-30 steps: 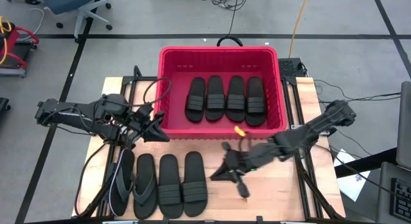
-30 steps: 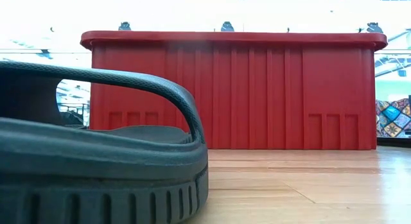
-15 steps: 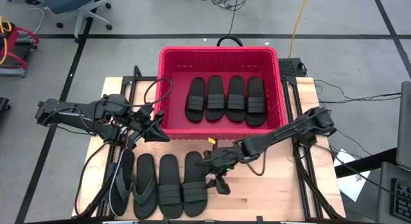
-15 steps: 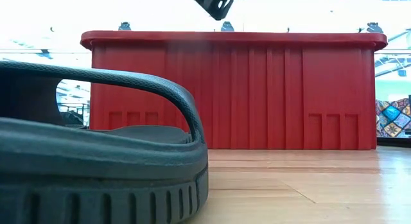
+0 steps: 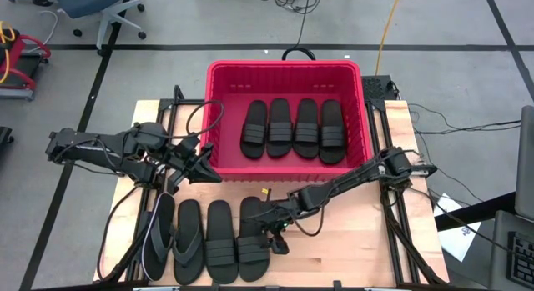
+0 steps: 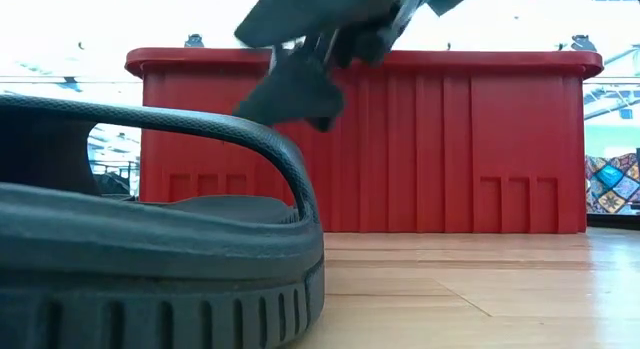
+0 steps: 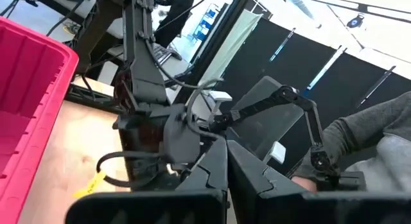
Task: Pick and place slides into bin
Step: Put the black slide into the red bin
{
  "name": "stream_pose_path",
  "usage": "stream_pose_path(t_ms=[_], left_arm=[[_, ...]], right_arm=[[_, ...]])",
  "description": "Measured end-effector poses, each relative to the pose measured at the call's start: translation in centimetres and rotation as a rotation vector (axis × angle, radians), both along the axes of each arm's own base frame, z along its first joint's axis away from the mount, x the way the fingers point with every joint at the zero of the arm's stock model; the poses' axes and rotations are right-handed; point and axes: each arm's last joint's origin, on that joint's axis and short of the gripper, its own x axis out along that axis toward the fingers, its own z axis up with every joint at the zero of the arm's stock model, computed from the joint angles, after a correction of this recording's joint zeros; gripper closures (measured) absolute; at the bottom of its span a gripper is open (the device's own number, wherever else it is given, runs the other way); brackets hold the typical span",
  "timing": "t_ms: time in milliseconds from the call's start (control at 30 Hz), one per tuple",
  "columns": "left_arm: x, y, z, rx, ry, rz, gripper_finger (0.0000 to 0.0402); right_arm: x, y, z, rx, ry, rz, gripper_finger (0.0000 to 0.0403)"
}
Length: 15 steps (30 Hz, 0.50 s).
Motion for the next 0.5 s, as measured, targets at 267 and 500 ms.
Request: stream_pose_path(t_ms=[267, 500], left_arm=[[0.0, 0.0, 0.0, -0.009, 0.007, 0.0, 0.0396], [0.0, 0.0, 0.0, -0.006, 0.006, -0.001, 0.0396]], right_arm=[[0.8, -1.0, -1.9, 0.029, 0.05, -0.044, 0.0151], [0.6, 0.6, -2.8, 0.096, 0.08, 0.009, 0.0151]])
